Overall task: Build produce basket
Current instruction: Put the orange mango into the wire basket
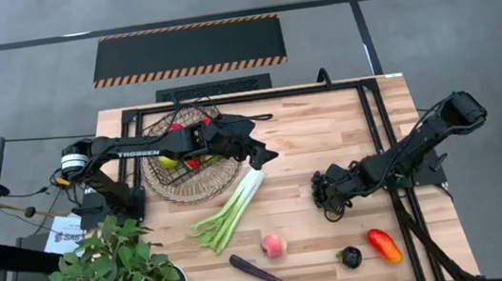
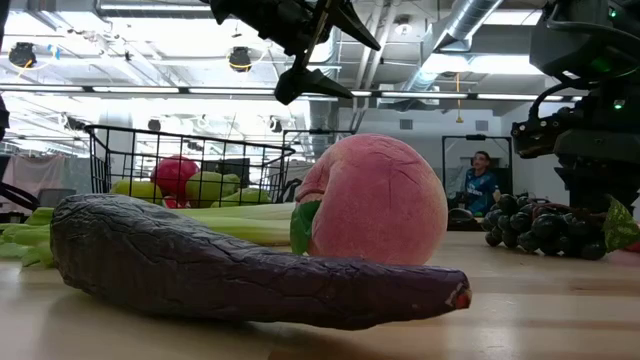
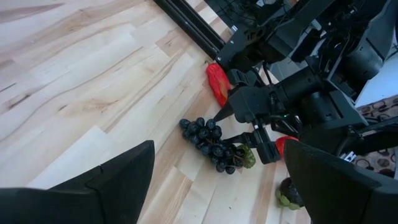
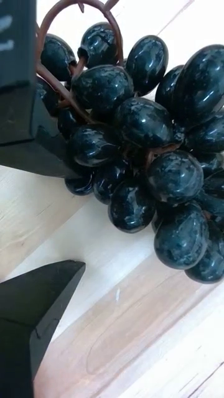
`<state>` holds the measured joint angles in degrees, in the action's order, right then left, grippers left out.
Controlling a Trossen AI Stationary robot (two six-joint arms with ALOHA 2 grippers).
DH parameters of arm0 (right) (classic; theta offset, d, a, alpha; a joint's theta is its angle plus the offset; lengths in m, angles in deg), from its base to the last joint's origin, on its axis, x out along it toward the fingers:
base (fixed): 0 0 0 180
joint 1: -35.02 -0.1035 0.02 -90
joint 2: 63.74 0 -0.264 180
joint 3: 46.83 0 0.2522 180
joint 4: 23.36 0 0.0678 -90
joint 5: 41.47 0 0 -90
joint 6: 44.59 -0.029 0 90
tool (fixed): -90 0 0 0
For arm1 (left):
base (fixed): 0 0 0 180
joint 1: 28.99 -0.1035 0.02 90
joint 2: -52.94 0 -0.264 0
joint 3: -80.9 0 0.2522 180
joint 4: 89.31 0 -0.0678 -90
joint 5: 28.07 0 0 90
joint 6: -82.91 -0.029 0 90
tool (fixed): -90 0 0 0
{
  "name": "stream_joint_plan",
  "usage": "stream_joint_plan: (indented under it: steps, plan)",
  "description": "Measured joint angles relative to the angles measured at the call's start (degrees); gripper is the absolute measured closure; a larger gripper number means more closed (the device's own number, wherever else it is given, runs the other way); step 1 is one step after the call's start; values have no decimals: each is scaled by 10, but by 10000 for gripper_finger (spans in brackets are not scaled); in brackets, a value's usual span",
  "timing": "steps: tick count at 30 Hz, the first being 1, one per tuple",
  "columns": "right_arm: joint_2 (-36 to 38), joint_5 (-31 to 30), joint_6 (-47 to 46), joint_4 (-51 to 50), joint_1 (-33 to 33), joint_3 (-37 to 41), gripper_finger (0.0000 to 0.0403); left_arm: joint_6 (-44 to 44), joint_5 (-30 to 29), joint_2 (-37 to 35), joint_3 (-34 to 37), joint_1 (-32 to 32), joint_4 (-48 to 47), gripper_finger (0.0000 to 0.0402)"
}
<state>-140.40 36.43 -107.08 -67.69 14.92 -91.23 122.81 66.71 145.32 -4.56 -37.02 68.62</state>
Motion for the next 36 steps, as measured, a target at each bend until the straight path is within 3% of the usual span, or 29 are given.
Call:
stream_joint_plan:
  steps: [27, 36]
  plan:
    - [0, -2, 33, 5, 0, 1, 148, 13, 0, 0, 0, 0, 0, 61]
    - [-2, 1, 139, 89, 0, 2, 148, 9, 13, 0, 0, 0, 1, 61]
